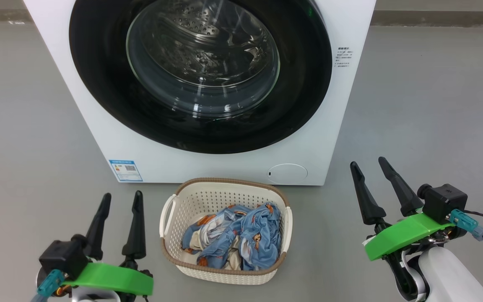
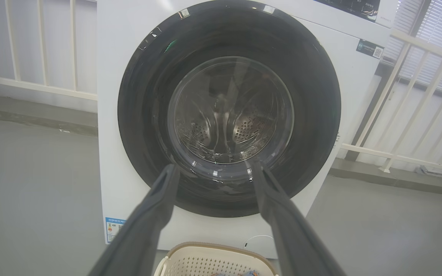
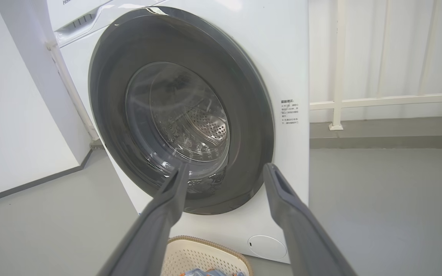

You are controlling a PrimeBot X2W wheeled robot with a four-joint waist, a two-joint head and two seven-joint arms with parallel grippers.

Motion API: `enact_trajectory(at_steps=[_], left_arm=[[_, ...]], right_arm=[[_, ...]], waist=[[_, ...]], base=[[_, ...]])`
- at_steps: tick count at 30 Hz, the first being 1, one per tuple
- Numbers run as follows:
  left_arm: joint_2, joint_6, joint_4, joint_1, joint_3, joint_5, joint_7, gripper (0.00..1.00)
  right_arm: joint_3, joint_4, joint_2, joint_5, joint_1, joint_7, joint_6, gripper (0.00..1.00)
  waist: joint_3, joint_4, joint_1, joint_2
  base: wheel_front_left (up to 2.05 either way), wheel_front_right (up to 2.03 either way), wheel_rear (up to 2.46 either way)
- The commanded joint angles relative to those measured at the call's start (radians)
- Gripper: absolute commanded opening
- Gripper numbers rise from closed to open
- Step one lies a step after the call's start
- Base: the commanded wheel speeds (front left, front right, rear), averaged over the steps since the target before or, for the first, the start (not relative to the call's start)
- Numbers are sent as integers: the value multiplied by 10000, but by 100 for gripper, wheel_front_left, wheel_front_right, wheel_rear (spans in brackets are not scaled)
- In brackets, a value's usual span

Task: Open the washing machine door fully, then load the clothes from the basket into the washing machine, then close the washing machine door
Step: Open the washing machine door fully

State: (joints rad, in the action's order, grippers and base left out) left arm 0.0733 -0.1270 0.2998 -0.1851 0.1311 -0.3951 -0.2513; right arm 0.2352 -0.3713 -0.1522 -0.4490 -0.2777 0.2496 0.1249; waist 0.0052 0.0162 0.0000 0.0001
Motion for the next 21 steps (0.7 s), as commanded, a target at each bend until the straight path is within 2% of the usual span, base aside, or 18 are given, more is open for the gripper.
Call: enact_trajectory(at_steps=[1, 21], left_arm=[[204, -36, -199, -315, -254, -62, -105, 100], [195, -36, -129, -267, -339, 35, -105, 100]], right_arm=[[220, 197, -47, -85, -272, 122, 58, 100], [261, 158, -87, -164, -256, 122, 58, 100]], waist=[[-15, 3, 0, -1], [-36, -5, 0, -1]], base=[[0, 0, 0], [0, 0, 0]])
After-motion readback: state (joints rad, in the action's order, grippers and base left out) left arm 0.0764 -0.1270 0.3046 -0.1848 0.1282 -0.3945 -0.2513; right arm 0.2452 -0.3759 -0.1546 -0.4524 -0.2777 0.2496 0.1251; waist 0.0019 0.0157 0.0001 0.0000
